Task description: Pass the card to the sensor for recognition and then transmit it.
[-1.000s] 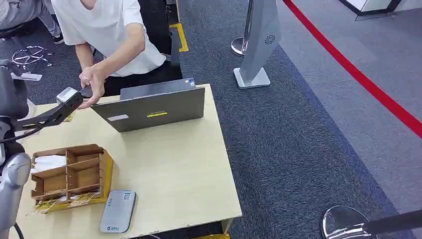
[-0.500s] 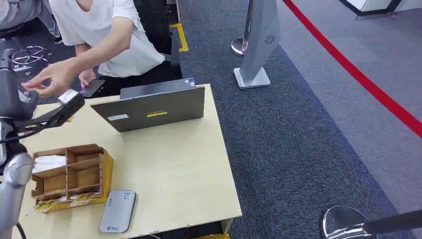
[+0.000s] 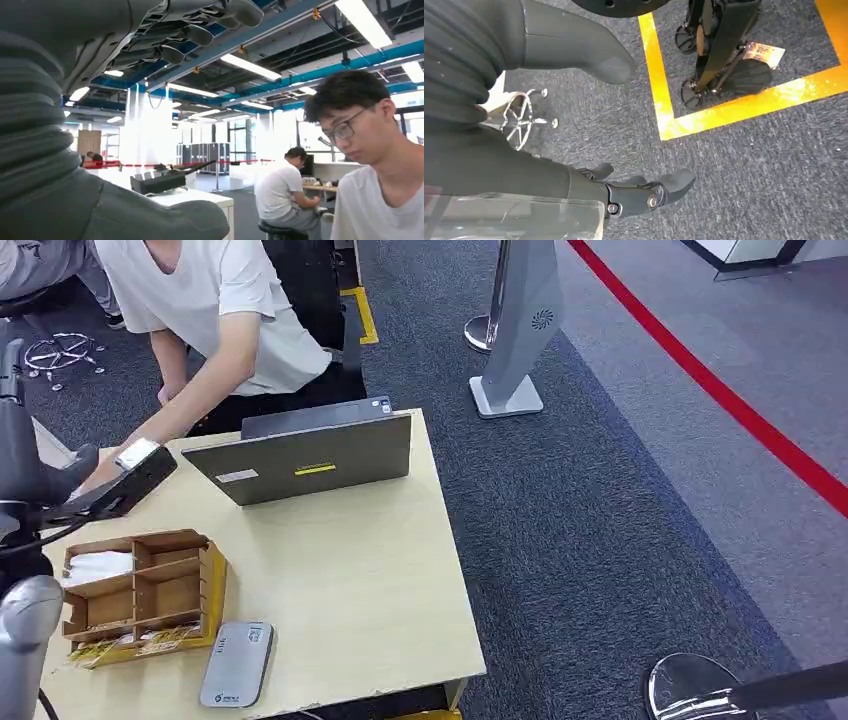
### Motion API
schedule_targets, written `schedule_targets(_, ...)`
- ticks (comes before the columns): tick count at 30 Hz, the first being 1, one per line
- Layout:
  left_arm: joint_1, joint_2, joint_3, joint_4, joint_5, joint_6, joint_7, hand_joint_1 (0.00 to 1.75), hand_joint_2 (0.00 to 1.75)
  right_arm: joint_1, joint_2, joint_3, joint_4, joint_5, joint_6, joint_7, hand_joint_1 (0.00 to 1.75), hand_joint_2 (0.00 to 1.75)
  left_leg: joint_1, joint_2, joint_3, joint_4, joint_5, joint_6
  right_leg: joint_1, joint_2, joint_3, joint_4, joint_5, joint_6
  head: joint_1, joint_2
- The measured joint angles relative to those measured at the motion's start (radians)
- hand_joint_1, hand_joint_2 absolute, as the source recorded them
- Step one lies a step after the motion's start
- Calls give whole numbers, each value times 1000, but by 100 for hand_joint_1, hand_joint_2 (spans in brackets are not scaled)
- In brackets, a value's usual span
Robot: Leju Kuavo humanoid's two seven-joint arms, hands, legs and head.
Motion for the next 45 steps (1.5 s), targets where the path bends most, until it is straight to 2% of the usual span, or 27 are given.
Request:
schedule_targets(6,124,34,23,-138,81,-3,-45,0,175,10,12,-1,-48,-24,50,14,0,175,0,1,-1,0,0,0,0,1,-1,0,0,0,0,0)
schedule_targets(8,186,57,32,-205,99,-3,-56,0,175,15,27,-5,-85,-35,72,23,0,175,0,1,-1,0,0,0,0,1,-2,0,-1,0,0,0)
schedule_targets(12,283,101,43,-278,135,-20,-83,0,175,18,49,-8,-139,-44,104,37,0,175,0,1,-2,-1,-1,0,0,2,-2,0,-1,0,1,0)
schedule_targets(14,388,142,60,-322,156,-5,-114,0,175,21,68,-9,-179,-58,130,48,0,175,0,5,0,-1,-2,-1,0,6,-2,0,-1,0,0,0)
schedule_targets(18,623,221,98,-362,198,65,-179,0,175,34,98,-10,-251,-73,168,62,0,175,0,5,0,-1,-3,-1,0,6,-3,0,-2,-1,-1,0)
schedule_targets(20,712,253,110,-362,213,81,-180,0,175,35,109,-10,-279,-73,179,63,0,175,1,4,-1,-1,-3,-1,0,5,-4,0,-3,-2,-1,0)
schedule_targets(24,803,287,111,-357,235,77,-147,0,175,35,118,-10,-312,-70,196,65,0,175,1,3,-2,-1,-3,-1,0,3,-5,0,-4,-1,-1,0)
schedule_targets(28,835,300,109,-343,245,74,-130,0,175,35,119,-10,-328,-64,200,65,0,175,0,3,-2,-1,-3,-1,0,3,-4,0,-3,-1,-1,0)
schedule_targets(33,838,294,93,-310,249,66,-74,0,175,34,119,-10,-331,-43,204,61,0,175,0,3,-1,-1,-3,-1,0,2,-3,0,-3,-1,-1,0)
schedule_targets(38,816,268,66,-270,221,61,-34,0,175,34,121,-10,-336,-30,210,58,0,175,0,3,-1,-1,-3,-1,0,2,-3,0,-3,-1,-1,0)
schedule_targets(45,759,224,18,-217,194,22,-24,0,175,30,123,-10,-335,-19,206,52,0,175,0,3,-2,-1,-3,-1,0,2,-3,0,-3,-1,-1,0)
